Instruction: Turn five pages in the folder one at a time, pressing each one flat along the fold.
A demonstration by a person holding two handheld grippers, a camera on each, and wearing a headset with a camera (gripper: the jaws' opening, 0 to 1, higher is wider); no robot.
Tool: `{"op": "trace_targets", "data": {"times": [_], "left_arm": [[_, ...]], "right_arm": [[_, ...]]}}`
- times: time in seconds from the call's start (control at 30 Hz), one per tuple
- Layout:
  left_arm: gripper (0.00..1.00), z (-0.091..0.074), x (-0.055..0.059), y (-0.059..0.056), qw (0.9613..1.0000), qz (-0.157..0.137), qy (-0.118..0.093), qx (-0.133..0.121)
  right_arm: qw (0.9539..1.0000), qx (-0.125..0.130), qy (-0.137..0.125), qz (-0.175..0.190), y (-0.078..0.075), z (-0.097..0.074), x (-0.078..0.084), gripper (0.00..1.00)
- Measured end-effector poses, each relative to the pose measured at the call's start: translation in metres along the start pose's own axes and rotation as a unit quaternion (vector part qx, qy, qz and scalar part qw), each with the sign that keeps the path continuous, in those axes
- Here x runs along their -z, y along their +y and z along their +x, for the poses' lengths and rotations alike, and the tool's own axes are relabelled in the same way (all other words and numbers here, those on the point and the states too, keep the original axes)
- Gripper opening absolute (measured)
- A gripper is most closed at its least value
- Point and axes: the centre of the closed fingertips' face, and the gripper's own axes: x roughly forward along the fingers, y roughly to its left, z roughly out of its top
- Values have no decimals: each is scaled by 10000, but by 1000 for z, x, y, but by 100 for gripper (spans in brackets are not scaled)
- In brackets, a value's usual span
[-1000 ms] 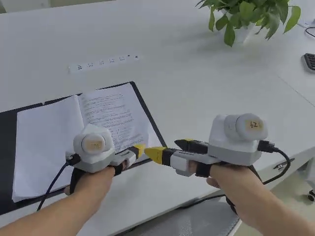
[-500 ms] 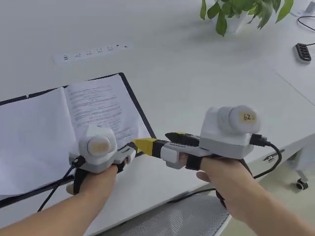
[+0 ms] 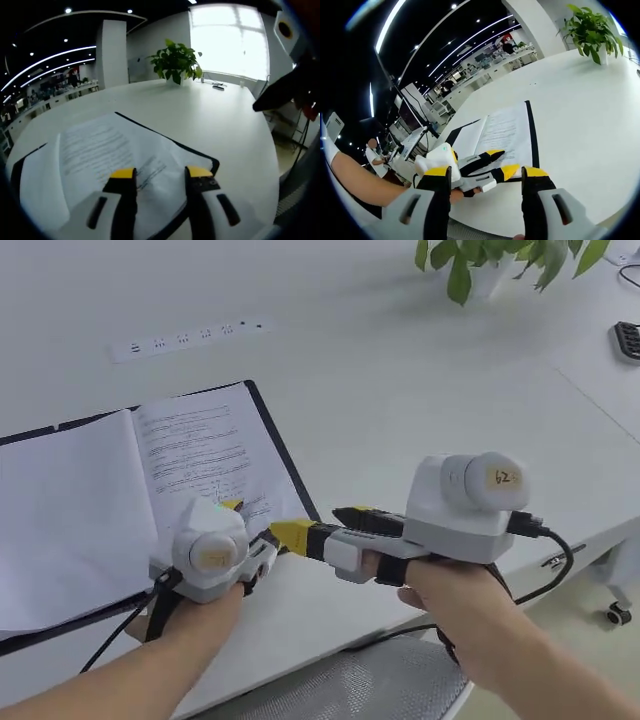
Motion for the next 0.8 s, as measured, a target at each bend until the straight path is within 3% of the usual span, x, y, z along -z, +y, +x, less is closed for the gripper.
{"op": "trace_targets", "data": {"times": [0.43,0.67,0.8], "left_arm": [[33,1,-1,3,9998,-169,-25,-120],[17,0,-2,17,9992,-270,-61,-299],[16,-1,-2,16,9992,-301,-76,-264]], "right_arm": [[10000,-39,72,16,-2,7,1,55],[9999,-75,148,0,-4,12,3,55],[9998,-115,129,28,-8,21,1,54]]}}
